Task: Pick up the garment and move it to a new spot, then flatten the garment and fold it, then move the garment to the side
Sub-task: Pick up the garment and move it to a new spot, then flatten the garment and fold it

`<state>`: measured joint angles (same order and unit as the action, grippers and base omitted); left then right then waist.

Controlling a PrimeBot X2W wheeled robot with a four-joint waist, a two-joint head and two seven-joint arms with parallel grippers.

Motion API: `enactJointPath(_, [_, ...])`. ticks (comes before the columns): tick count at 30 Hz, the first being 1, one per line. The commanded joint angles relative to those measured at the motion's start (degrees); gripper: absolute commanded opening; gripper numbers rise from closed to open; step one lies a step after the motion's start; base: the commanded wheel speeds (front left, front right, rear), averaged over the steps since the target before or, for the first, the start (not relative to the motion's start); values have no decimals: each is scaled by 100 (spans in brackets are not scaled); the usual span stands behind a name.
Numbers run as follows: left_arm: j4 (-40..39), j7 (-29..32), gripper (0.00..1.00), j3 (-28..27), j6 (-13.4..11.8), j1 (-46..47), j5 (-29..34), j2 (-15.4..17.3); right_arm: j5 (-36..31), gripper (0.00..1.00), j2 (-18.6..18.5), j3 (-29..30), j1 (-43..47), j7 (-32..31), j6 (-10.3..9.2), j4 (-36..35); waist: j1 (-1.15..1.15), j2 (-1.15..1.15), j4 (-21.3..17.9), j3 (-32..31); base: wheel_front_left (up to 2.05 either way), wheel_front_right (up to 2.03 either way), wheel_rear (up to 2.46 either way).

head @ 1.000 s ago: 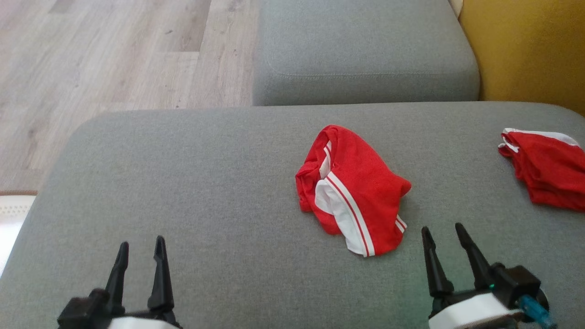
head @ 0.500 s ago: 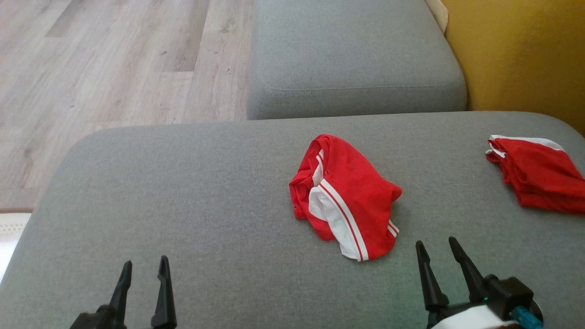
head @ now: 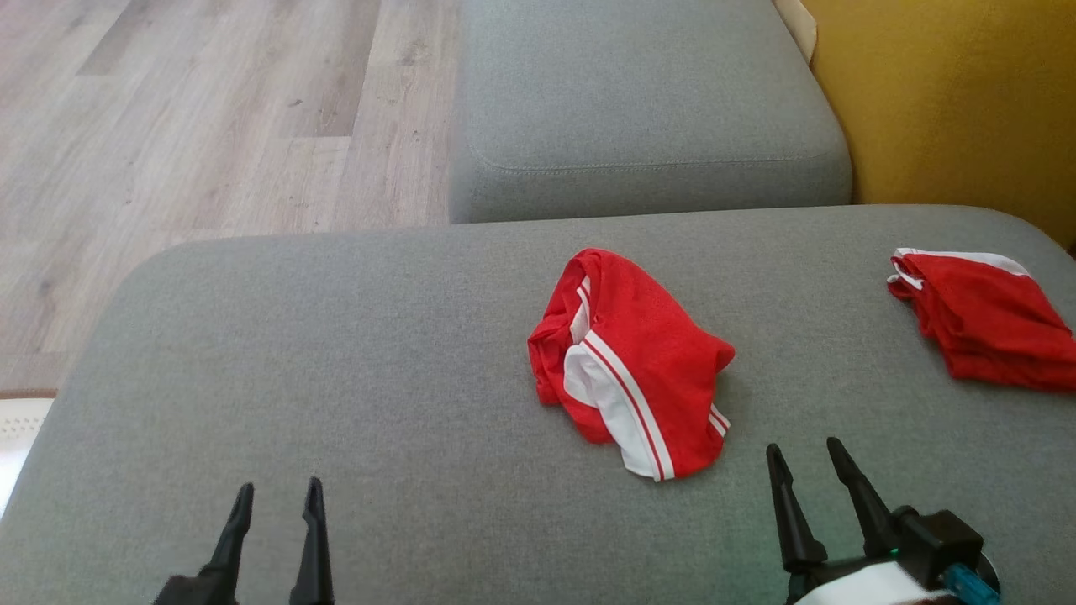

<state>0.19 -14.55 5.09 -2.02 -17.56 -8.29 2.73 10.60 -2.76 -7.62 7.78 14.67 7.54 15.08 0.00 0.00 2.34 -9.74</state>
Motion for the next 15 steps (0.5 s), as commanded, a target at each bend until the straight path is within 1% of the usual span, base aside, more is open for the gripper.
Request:
enactJointPath(1, [-171, -45, 100, -133, -18, 220, 127, 15, 29, 100, -12, -121, -177, 33, -5, -176, 0, 0, -1, -3, 0, 0, 0])
enactJointPath(3, [-171, -45, 100, -94, -33, 216, 316, 15, 35, 100, -12, -122, -180, 33, -5, -176, 0, 0, -4, -1, 0, 0, 0])
enactJointPath(6, [-181, -45, 100, -51, -65, 198, 435, 15, 46, 100, -12, -127, -176, 33, -5, -189, 0, 0, -7, 3, 0, 0, 0])
enactJointPath(15, [-167, -45, 100, -54, -79, 172, 488, 15, 72, 100, -12, -121, -177, 33, -5, -196, 0, 0, -14, 18, 0, 0, 0])
